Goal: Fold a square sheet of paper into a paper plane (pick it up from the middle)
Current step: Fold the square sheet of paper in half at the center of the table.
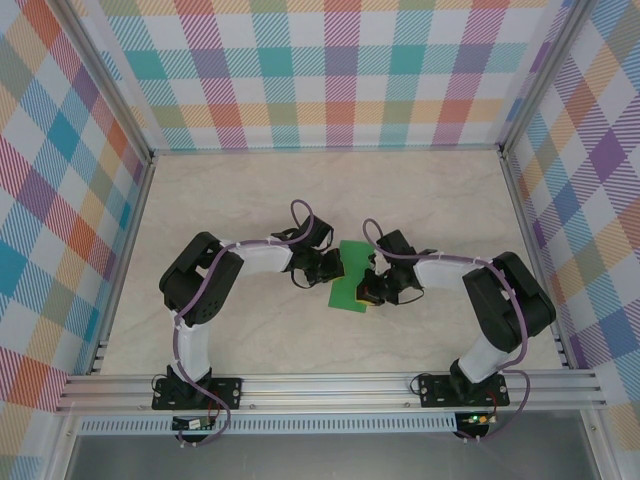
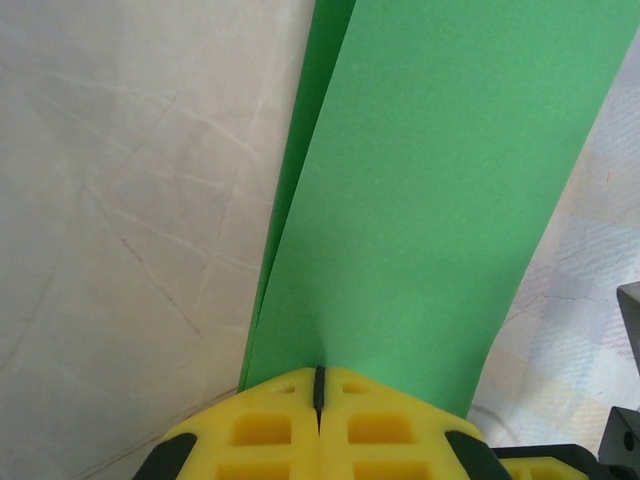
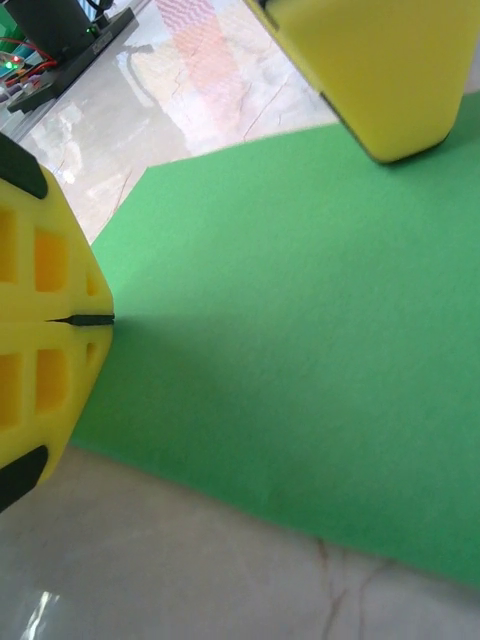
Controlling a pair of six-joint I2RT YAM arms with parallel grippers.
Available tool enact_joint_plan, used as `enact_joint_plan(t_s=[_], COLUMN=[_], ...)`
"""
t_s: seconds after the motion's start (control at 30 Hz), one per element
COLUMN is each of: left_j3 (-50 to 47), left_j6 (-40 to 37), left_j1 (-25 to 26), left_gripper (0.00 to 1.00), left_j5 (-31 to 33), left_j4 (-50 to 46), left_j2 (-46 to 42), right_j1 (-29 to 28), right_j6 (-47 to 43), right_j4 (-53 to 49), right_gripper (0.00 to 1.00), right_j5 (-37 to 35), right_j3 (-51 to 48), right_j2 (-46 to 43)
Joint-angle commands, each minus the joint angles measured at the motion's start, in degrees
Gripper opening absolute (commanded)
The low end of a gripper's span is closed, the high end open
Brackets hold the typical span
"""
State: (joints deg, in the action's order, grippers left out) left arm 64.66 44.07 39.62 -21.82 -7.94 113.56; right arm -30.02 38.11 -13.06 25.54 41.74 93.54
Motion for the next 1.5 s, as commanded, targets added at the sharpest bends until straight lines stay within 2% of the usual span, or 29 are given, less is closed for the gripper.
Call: enact_joint_plan(t_s=[0.0,0.27,0.5,0.67,0.87,1.1,1.47], left_j3=[-5.9,-6.1,-6.0,-6.0,-5.7,-5.7,-6.0], left_j6=[-0.5,-0.5,-0.7,-0.8,-0.6,-0.6,-0.5], left_j1=[0.6,0.5,0.6,0.5,0.6,0.6,0.5], left_gripper=[0.00,0.00,0.00,0.00,0.00,0.00,0.00], left_j5=[8.7,8.9,8.9,8.9,8.9,9.3,9.9], left_j4=[-17.6,-17.4,-17.4,-17.4,-17.6,-17.7,-17.8], left_j2=[9.4,9.7,9.6,9.6,9.3,9.6,9.9], right_j1=[-0.1,-0.1,-0.1,-0.1,-0.1,-0.1,-0.1], right_j6=[-1.8,-2.4,-3.2,-3.8,-3.0,-5.1,-6.5], right_j4=[-3.1,-5.9,-7.9,-5.4,-1.0,0.1,-3.0], right_gripper=[0.00,0.00,0.00,0.00,0.00,0.00,0.00], right_j5=[-1.1,-2.8,-2.4,-1.2,1.7,1.7,0.5], right_j3=[-2.2,-8.0,-1.7,5.4,8.5,2.3,-10.8], right_j2=[-1.1,-5.9,-11.7,-5.6,4.1,3.6,-5.4])
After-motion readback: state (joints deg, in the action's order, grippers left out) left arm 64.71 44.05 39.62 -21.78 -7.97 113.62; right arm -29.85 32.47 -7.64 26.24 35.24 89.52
